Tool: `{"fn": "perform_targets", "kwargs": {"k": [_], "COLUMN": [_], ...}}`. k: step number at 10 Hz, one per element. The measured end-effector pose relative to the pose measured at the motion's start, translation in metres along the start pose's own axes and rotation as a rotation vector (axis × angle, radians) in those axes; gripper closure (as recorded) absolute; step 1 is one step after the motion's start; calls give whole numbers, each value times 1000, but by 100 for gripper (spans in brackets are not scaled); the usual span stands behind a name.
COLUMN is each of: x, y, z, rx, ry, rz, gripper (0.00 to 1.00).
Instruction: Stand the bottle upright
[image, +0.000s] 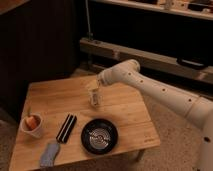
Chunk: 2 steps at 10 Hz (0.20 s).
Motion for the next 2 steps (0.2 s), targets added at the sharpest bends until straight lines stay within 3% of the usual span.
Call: {"fn": "perform_targets", "kwargs": {"k": [2], "x": [-6], "y": [17], "z": [-13], "rx": [2], "ry": [11], "rz": [48], "gripper": [20]}}
